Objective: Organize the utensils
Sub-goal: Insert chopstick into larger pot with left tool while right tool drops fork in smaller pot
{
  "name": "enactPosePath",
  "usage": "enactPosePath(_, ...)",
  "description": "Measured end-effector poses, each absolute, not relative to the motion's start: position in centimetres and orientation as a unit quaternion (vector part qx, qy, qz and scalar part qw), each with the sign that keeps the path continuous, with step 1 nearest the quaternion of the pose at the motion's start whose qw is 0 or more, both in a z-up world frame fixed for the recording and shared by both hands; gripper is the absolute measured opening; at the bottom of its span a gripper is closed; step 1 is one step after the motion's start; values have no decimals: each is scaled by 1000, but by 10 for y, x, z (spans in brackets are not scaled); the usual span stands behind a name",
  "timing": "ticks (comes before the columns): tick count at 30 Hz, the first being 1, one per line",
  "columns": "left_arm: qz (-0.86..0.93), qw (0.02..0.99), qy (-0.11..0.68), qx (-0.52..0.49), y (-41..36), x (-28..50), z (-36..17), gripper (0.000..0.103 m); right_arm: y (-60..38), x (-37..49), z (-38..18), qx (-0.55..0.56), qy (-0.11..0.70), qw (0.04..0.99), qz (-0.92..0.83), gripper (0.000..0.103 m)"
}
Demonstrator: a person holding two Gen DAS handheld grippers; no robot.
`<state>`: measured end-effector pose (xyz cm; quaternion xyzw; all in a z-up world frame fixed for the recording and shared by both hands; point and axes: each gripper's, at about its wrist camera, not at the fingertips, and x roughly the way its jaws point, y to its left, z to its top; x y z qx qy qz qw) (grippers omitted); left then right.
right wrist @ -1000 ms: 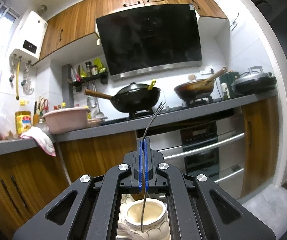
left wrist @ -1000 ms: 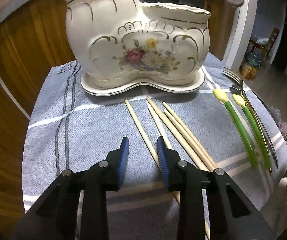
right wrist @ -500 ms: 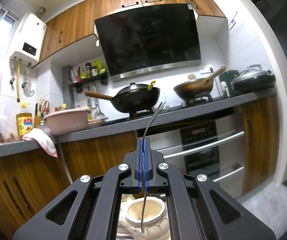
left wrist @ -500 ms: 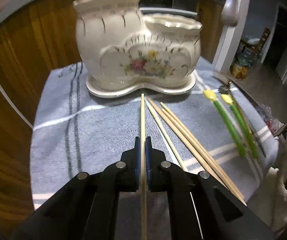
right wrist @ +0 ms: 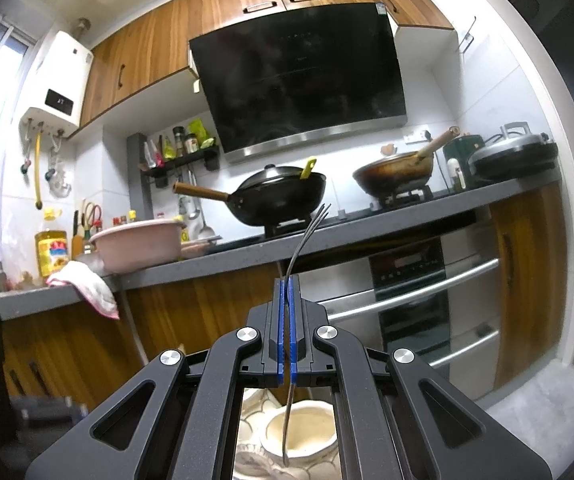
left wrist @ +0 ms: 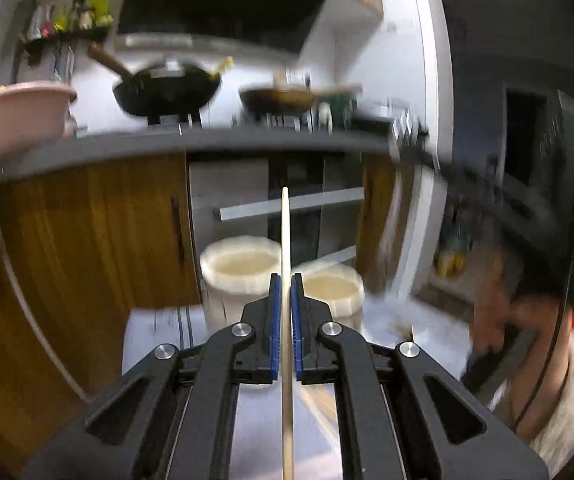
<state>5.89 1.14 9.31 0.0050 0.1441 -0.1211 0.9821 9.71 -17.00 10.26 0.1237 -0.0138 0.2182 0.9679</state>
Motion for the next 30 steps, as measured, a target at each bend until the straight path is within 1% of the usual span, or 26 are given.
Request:
enactPosePath(7, -137, 986, 83, -37, 24, 118, 127, 5, -163, 115, 99, 134, -1, 967, 218, 3)
enactPosePath(11, -134, 988, 64, -53, 26, 157, 129, 5, -157, 125, 90, 132, 16, 967, 217, 3)
enactPosePath(16, -125, 989, 51, -57, 23, 184, 127, 5, -157, 131, 84, 133, 26, 967, 215, 3)
enactPosePath(22, -109, 992, 54, -36, 21, 199, 109, 5, -154, 142, 75, 138, 41, 965, 219, 3)
enactPosePath(30, -115, 989, 84, -45, 34, 167, 77, 5, -144, 151, 61, 116, 73, 966, 220, 3)
